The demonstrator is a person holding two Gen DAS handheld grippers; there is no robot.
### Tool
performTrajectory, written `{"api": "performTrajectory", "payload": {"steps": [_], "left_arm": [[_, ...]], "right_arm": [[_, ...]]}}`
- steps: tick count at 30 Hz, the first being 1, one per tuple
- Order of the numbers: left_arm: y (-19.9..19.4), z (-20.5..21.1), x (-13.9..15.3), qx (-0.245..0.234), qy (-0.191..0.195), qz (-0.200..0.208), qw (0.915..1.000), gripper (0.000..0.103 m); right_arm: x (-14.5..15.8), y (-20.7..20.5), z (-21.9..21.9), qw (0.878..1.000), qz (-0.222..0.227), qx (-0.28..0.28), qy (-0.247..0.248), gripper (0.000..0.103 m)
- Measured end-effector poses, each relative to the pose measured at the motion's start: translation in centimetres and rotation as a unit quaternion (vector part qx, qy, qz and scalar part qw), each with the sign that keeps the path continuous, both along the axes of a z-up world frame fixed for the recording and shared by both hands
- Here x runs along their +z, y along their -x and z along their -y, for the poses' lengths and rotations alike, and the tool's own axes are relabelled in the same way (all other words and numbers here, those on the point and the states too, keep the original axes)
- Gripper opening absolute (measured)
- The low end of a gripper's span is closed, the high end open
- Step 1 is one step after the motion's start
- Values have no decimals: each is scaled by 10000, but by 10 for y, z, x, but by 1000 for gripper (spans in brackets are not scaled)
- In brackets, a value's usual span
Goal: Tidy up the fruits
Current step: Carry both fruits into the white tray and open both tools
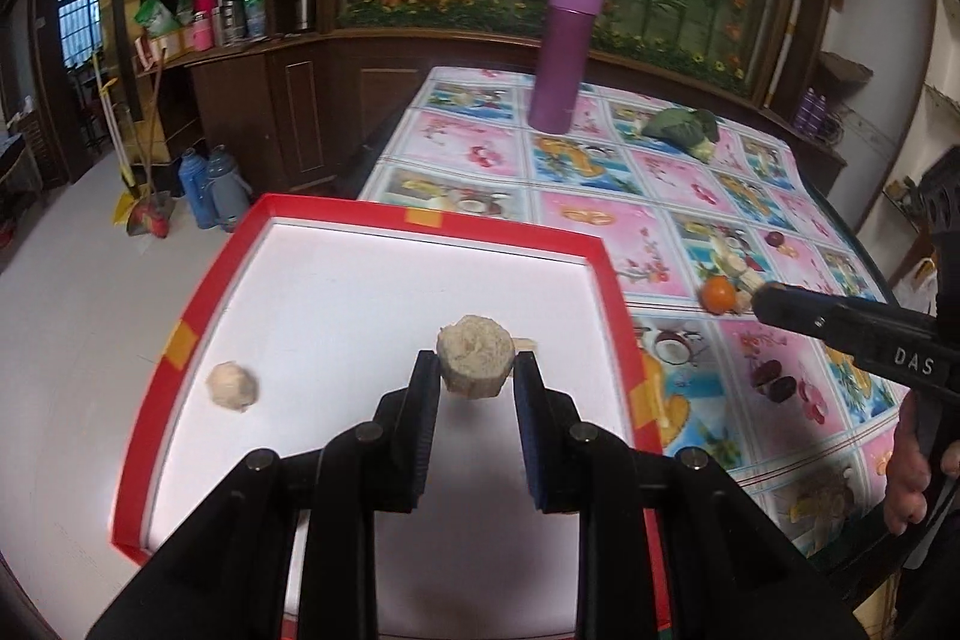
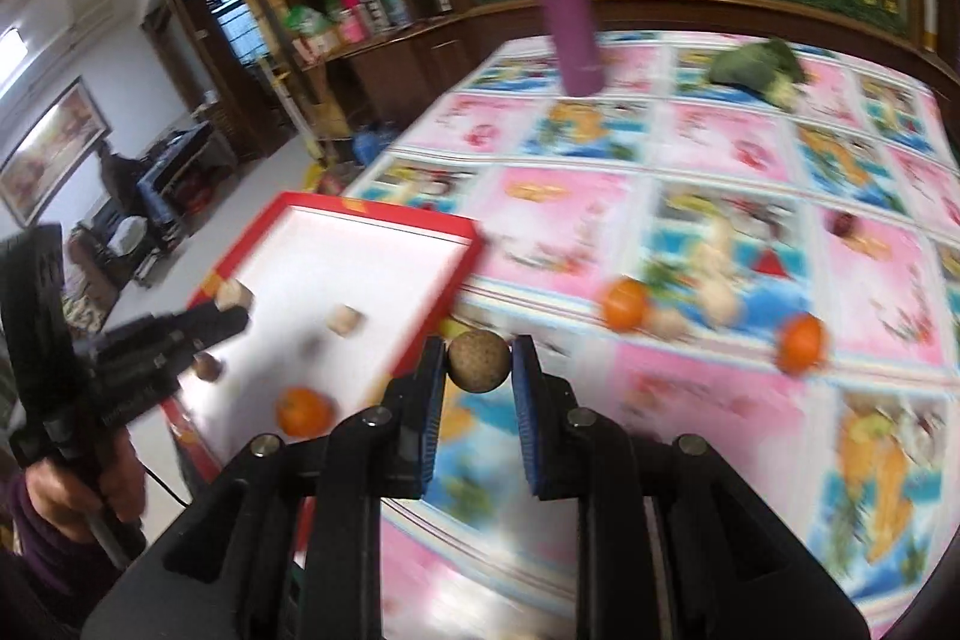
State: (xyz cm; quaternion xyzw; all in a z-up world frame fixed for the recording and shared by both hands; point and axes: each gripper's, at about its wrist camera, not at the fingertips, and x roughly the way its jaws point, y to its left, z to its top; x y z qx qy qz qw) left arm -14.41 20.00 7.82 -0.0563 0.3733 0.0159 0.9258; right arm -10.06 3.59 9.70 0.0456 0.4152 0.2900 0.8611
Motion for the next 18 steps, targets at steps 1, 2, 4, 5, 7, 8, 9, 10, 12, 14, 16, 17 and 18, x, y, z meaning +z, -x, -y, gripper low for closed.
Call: {"api": "performTrajectory", "payload": {"steps": [1,2,4,5,7,8,9,10,12,14,16,17,18], "left_arm": [[2,-4,1,55,-18,19,10000,24],[3,-9,1,111,-30,32,9999,24],[3,-16,1,204,-36,38,9998,24],[3,-19,0,236,-32,29,9997,24],[2,-23,-2,256,6,2,9997,24],[1,-23,-3,248,2,-15,9997,24],[0,-24,-5,244,-5,-38,9997,24],[-1,-25,-7,241,13,-61,9997,24],[-4,-27,-10,226,65,-101,9997,24],[-6,-28,-11,223,47,-113,9997,24],[-11,-30,-12,217,65,-133,9997,24],[-15,-31,-12,219,55,-158,9996,24],[-18,-32,-13,227,40,-187,9996,24]], "right_arm": [[1,-4,-14,10000,8,92,-12,24],[2,-7,-25,9999,29,161,-10,24],[2,-12,-45,9996,9,285,-23,24],[2,-15,-53,9994,-17,331,-32,24],[-2,-23,-70,9991,-103,420,-37,24],[-3,-25,-76,9990,-117,430,-12,24],[-5,-29,-83,9990,-126,440,22,24],[-8,-32,-90,9988,-164,464,41,24],[-12,-37,-99,9986,-231,479,70,24],[-17,-41,-105,9983,-280,490,128,24],[-21,-45,-109,9981,-332,487,170,24],[-23,-47,-111,9980,-347,494,190,24],[-24,-49,-113,9979,-357,493,218,24]]}}
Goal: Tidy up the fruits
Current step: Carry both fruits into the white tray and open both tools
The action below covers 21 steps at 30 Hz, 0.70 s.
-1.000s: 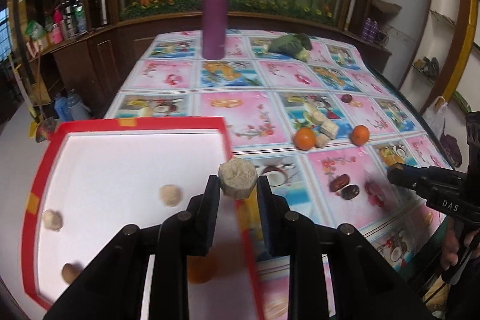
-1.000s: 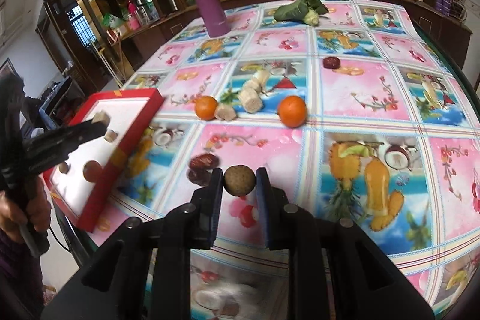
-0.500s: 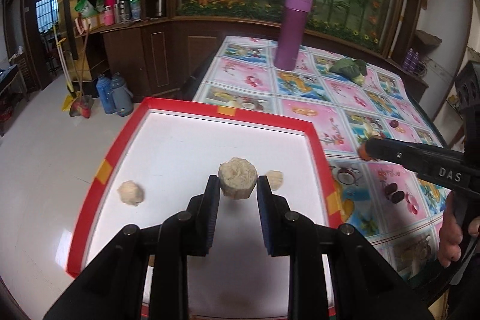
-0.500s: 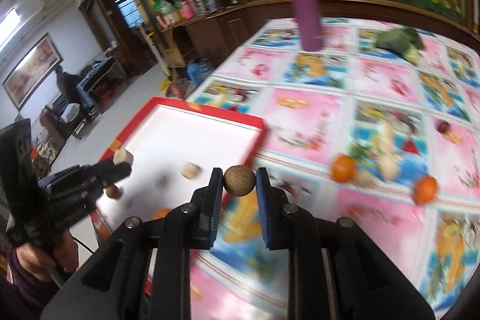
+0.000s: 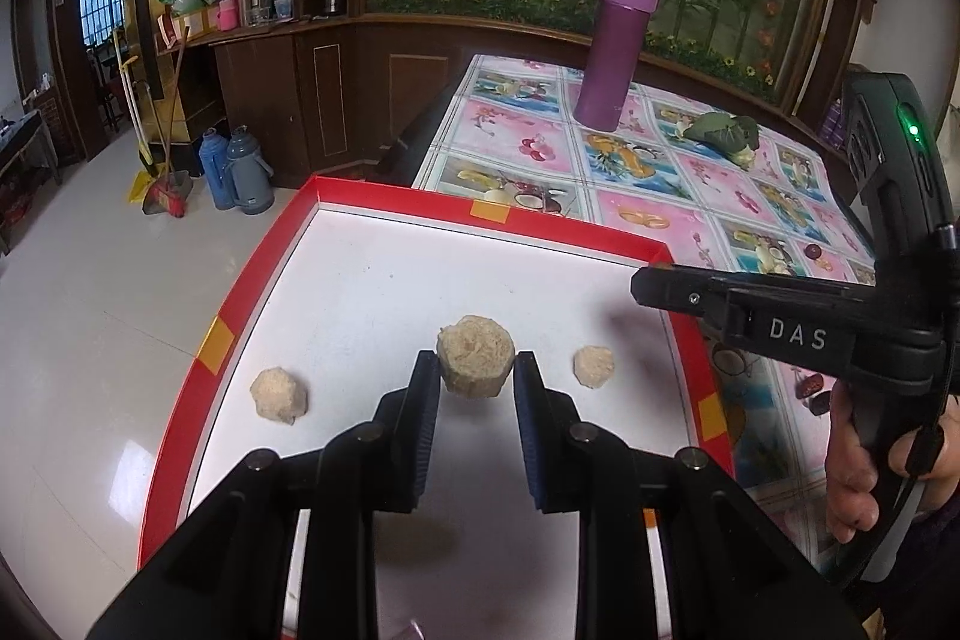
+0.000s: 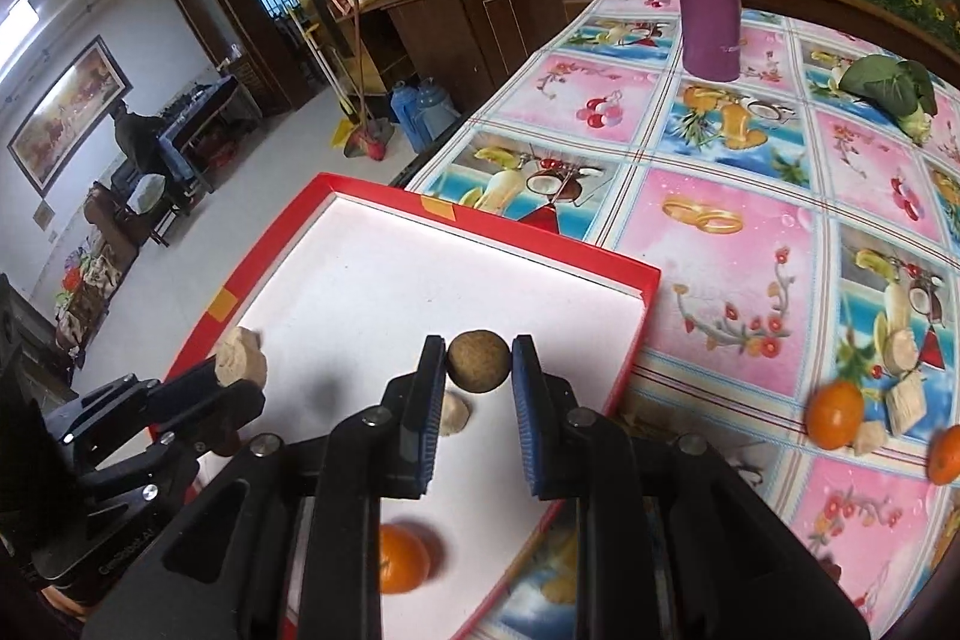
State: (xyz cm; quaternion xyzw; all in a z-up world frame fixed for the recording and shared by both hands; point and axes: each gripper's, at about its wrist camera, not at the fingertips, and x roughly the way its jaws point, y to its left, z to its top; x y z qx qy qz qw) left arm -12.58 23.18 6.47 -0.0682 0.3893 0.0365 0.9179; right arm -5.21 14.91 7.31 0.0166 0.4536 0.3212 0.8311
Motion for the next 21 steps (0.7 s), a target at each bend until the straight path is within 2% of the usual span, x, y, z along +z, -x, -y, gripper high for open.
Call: {"api": "performTrajectory", "payload": {"steps": [5,17,19,21], "left_arm": [[-22,-7,-13,117,104,-349,9993,24],[-36,-13,-29,359,-40,-762,9964,24],[-35,-13,-29,357,-29,-784,9963,25],[-34,-13,-29,396,-116,-817,9958,31]], "right_arm": [[-10,-16,-14,9997,-210,-10,99,24],[-36,-40,-27,9972,-681,-141,281,25],[-36,-40,-27,9971,-693,-127,299,25],[-36,-40,-28,9969,-720,-99,300,27]]}}
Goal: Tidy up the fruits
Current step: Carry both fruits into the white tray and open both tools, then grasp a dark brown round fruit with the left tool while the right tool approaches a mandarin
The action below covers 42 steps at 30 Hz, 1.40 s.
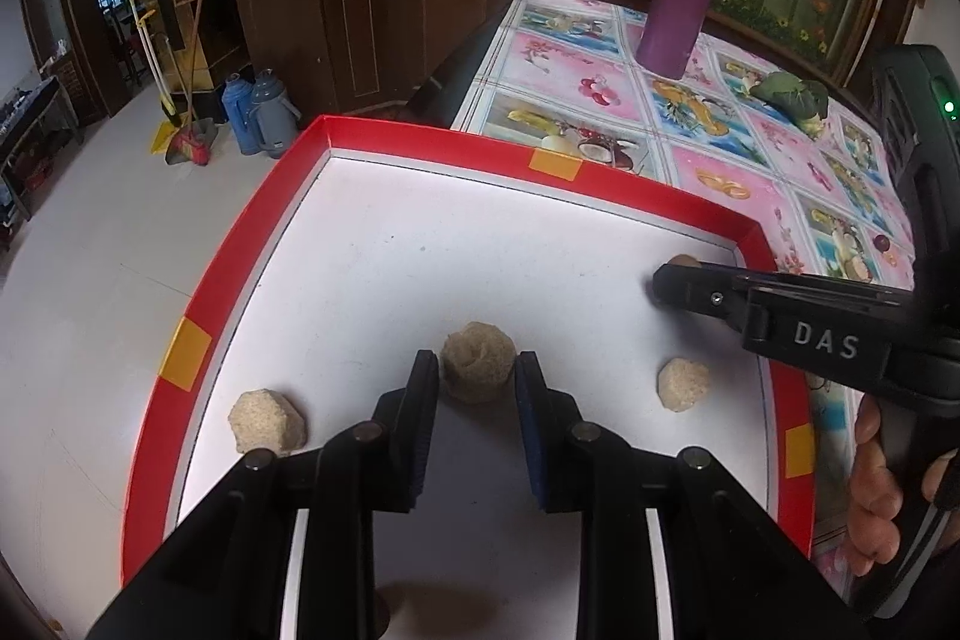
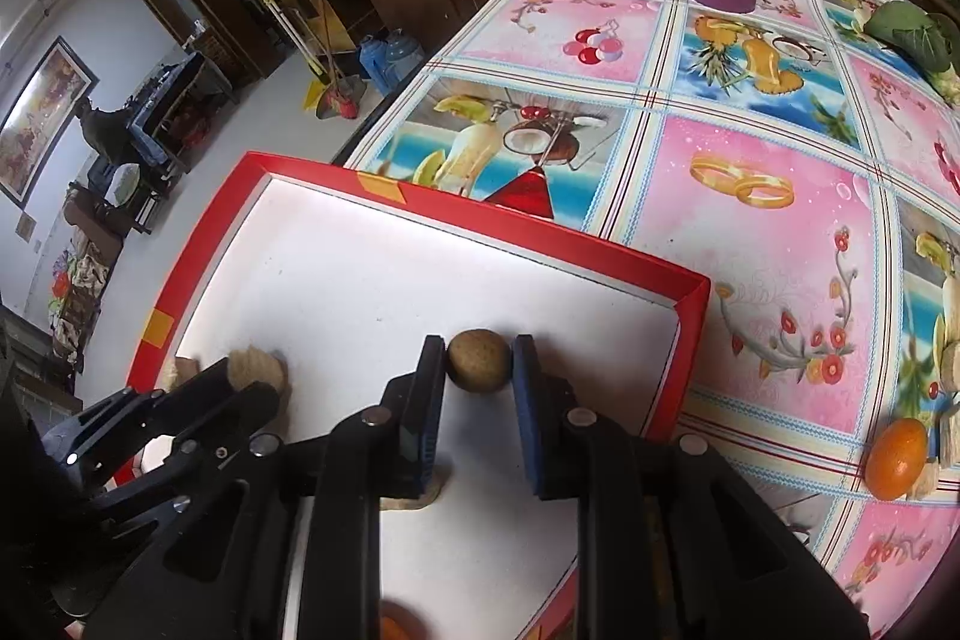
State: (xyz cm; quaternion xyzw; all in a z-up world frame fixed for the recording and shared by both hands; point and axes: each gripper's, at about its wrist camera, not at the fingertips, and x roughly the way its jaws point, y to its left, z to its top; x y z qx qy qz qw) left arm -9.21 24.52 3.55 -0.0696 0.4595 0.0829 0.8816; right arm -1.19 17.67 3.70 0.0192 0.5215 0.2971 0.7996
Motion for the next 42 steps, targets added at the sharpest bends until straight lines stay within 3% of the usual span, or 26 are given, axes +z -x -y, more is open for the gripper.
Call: {"api": "performTrajectory", "payload": {"steps": [2,3,11,16,21,26,33,37,42], "left_arm": [[4,0,1,64,-50,21,10000,46],[5,0,2,91,-90,31,9999,47],[23,16,25,-68,-113,344,9993,51],[36,51,43,-616,-6,595,9963,54],[46,98,52,-1364,187,707,9879,54],[45,159,43,-2152,417,557,9741,54],[41,224,15,-2759,699,176,9585,52],[30,244,-2,-2743,766,-34,9586,42],[13,254,-14,-2459,731,-129,9665,36]], "right_arm": [[1,1,2,9999,-49,49,-76,31],[1,1,3,9999,-56,44,-144,33],[39,25,45,9961,609,-107,-627,35],[57,37,97,9929,982,-439,-514,36],[60,54,172,9877,1133,-1044,-282,41],[47,68,238,9823,1034,-1564,-25,44],[26,79,294,9758,844,-2017,0,44],[25,82,311,9719,895,-2168,-224,44],[24,82,315,9729,957,-2089,-277,44]]}}
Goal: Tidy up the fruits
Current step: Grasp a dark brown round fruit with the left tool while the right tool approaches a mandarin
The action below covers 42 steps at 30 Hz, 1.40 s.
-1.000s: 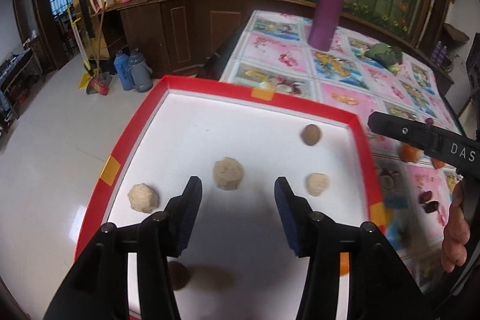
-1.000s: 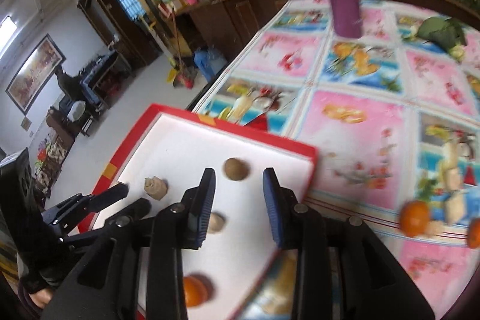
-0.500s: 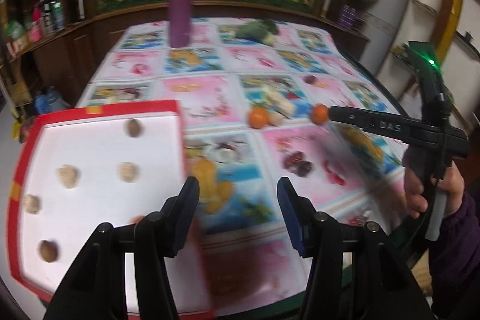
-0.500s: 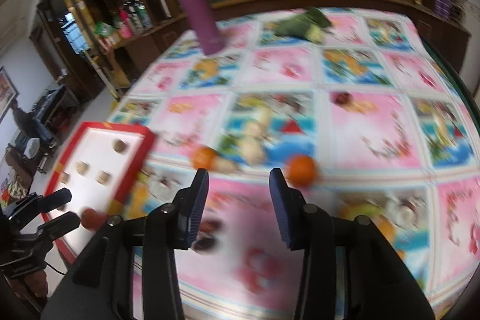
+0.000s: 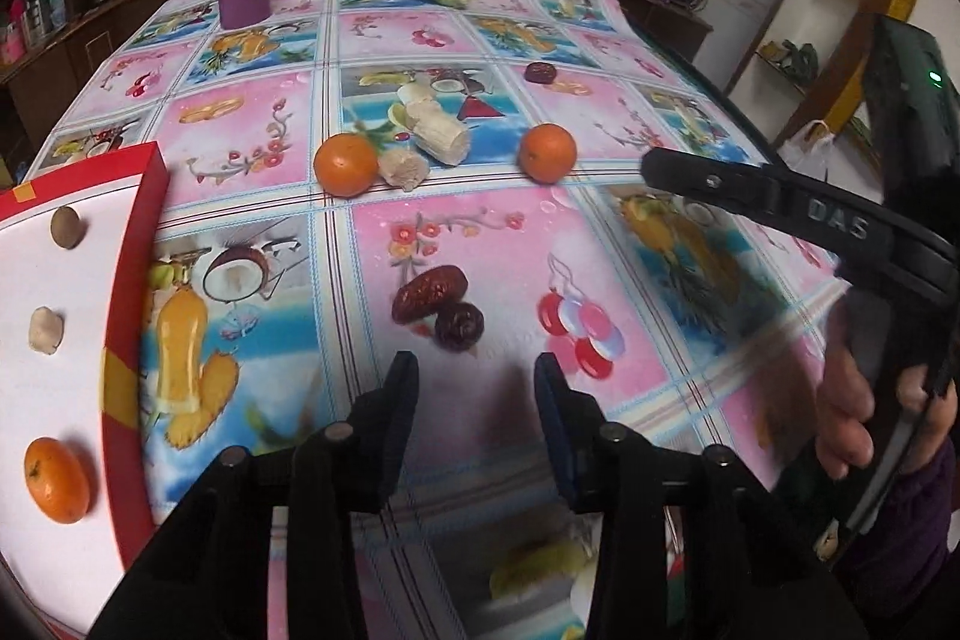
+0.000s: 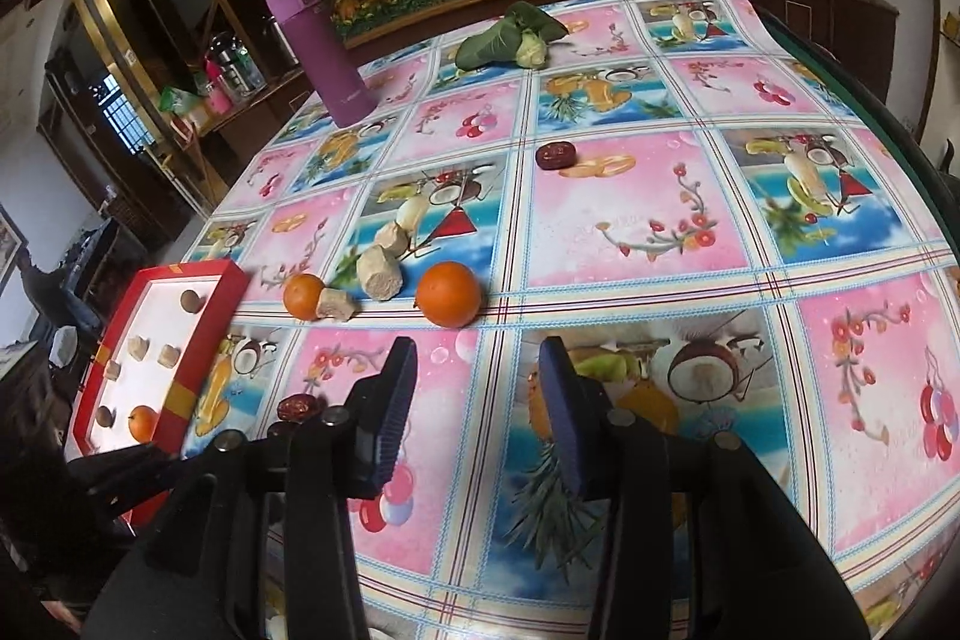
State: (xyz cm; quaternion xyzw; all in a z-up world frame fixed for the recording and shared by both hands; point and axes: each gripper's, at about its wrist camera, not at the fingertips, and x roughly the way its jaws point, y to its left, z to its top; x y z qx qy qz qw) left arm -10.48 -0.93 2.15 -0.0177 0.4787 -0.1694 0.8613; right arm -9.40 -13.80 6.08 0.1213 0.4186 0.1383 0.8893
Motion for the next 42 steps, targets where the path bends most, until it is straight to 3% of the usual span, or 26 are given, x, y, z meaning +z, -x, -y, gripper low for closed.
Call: {"api": "performTrajectory", "payload": {"steps": [8,21,27,34,38,42], "left_arm": [[-14,7,-5,180,-4,72,9998,17],[-22,-14,-4,332,84,106,9994,17],[-23,-29,-4,504,110,142,9986,17],[-23,-40,0,606,174,214,9978,17],[-23,-41,0,634,186,205,9976,17],[-22,-43,2,652,221,217,9974,17]], "right_arm": [[-8,-11,17,9995,-115,-120,-280,44],[-16,-42,-19,9987,-391,307,-117,45],[-21,-57,-33,9986,-404,61,333,48],[-29,-63,-41,9984,-503,161,224,48],[-30,-62,-44,9986,-448,260,141,36],[-30,-59,-46,9986,-406,291,147,34]]}}
